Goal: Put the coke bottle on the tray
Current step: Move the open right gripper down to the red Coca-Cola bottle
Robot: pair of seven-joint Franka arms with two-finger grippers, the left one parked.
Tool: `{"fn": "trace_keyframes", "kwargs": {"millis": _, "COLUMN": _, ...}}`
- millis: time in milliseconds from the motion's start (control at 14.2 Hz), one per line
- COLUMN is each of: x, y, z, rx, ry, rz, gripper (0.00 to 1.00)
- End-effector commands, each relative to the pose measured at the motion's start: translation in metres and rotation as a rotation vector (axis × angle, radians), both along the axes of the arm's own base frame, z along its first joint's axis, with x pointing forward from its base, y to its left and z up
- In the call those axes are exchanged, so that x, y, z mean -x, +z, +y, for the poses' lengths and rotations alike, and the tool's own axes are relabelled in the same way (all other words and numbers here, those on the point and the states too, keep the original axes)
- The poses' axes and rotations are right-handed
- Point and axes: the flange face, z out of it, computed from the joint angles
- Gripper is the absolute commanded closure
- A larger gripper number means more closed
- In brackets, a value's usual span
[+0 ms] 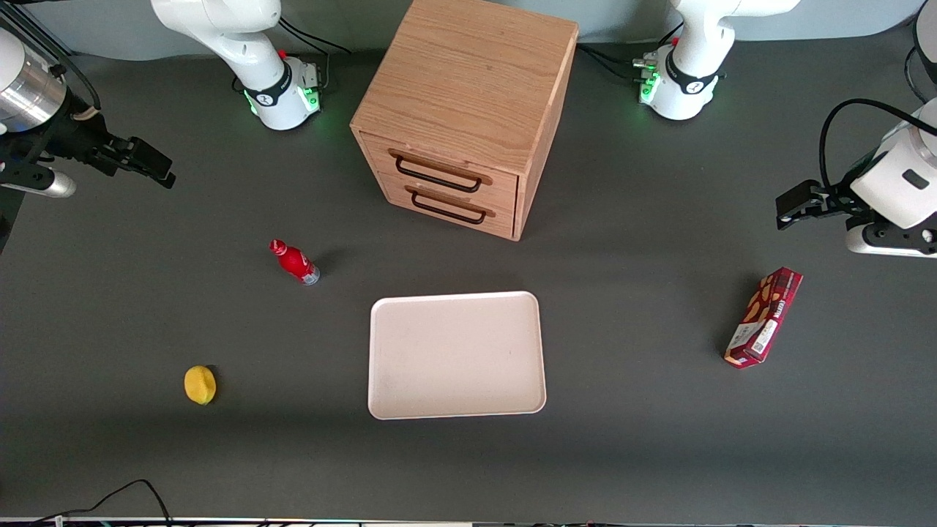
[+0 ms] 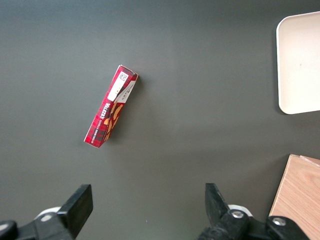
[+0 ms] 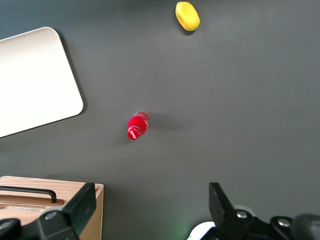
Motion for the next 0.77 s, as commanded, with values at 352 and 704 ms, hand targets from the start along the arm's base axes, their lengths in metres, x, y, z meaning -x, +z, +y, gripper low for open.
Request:
{"fn": "trace_keyframes", "kwargs": {"millis": 352, "x": -0.005, "y": -0.049, "z": 0.018, "rx": -0.032, "ry": 0.026, "rz": 0.124, "gripper": 0.0}}
{"fn": "trace_keyframes", "kwargs": {"millis": 704, "x": -0.004, "y": -0.179, "z": 0.037, "rx": -0.055, "ry": 0.038, "rz": 0.06, "gripper": 0.0}}
